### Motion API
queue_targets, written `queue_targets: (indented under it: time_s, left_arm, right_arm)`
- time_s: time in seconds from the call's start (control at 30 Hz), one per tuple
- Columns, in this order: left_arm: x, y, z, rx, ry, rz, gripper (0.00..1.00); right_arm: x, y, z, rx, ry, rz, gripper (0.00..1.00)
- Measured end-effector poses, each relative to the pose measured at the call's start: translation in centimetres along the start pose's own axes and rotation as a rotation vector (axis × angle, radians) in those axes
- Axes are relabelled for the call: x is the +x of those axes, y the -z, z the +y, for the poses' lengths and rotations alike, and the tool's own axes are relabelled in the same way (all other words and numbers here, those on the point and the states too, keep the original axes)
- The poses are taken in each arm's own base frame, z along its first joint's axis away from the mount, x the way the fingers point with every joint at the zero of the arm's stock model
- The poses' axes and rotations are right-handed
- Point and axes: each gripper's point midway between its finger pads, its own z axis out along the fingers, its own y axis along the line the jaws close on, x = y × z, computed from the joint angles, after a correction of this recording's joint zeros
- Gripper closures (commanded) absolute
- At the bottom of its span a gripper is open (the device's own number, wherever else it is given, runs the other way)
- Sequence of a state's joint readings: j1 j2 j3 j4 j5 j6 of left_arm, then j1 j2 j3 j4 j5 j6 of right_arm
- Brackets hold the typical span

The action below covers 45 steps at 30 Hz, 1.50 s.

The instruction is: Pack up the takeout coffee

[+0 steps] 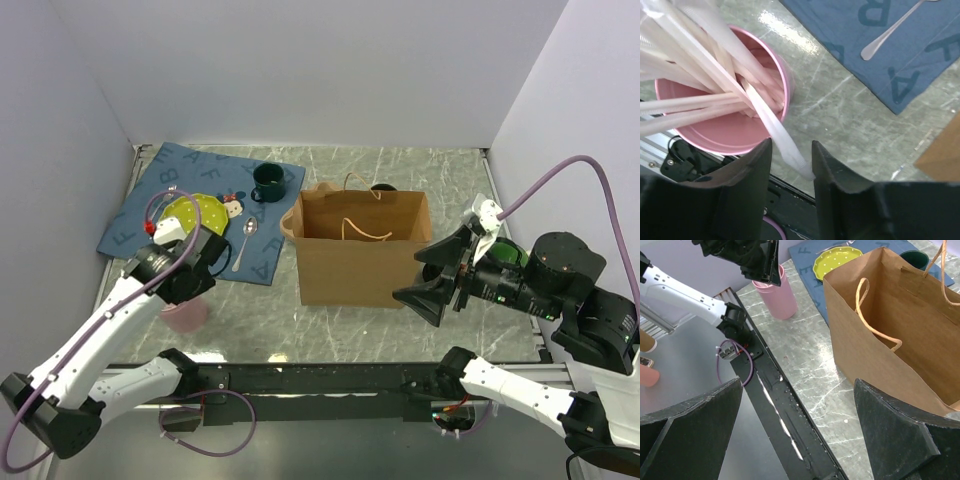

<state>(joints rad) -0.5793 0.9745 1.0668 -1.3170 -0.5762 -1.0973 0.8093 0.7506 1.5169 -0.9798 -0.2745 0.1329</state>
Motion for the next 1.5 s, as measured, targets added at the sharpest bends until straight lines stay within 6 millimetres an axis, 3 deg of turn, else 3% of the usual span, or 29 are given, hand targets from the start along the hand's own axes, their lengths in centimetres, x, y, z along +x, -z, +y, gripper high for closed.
queue_targets:
  time_s: [0.5,1.0,1.3,1.5]
  left_arm:
    - [-1.8,0.2,0.2,-0.045,-0.048,-0.062,0.99]
    - [-3.7,2.2,-0.3,0.013,-0.075,-0.096,0.99]
    - [-8.6,7.5,-2.8,0.182,-0.035,-0.177,0.99]
    - [-11.6,11.4,-4.0,0.306,0.020,-0.232,0.99]
  right_arm:
    - [0.2,-0.9,-0.3,0.005,-0.007,0.027,0.00]
    - [-0.8,-2.7,-0.2,-0.015,-0.007,0.032,0.00]
    - [-1.6,-3.4,-0.9,0.005,0.048,0.019,0.00]
    - [-3.6,-3.0,-1.4,0.044,0.100,-0.024,0.00]
